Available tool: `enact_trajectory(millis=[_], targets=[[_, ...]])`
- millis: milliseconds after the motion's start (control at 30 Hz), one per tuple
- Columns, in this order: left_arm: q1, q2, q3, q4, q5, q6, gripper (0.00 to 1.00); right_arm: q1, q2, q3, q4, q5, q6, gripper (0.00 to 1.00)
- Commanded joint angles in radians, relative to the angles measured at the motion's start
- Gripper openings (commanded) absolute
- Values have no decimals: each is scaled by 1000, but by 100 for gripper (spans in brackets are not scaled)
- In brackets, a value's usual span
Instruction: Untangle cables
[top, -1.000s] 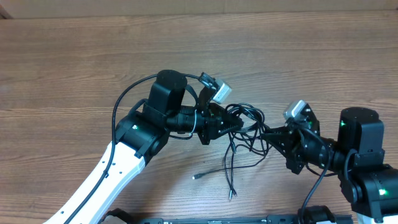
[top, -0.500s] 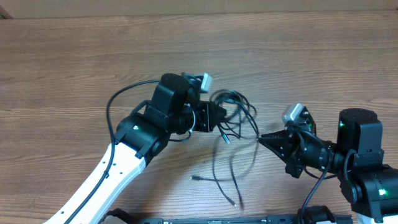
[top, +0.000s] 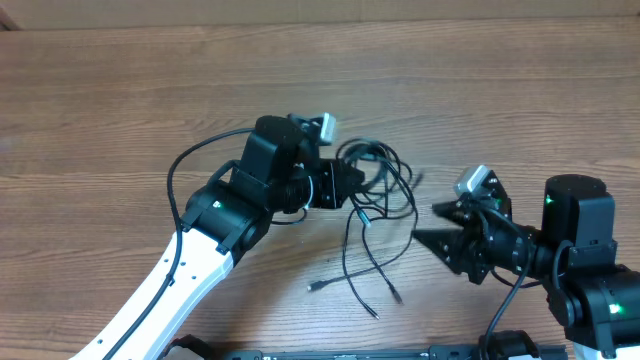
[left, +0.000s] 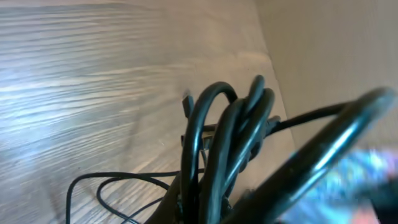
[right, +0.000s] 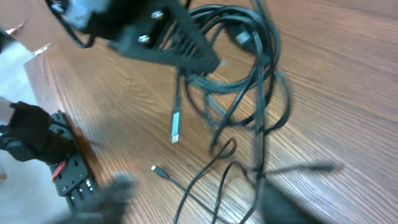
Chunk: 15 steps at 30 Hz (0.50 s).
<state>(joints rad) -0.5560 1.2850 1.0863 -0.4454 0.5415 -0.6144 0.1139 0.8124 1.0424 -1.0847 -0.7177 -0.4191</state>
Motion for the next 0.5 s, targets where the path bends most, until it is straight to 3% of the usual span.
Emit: enact_trajectory(millis=[0,133,233,467], targets=[[0,-10,10,8,235,269,4,4,-9,12,5,30,5,100],[0,-10,10,4,294,312,4,4,-9,12,5,152,131,100],[0,-10,10,4,295,312,4,4,-9,12,5,378,304,100],[-3,-10,10,9,373,312,4,4,-9,12,16,406,326,100]])
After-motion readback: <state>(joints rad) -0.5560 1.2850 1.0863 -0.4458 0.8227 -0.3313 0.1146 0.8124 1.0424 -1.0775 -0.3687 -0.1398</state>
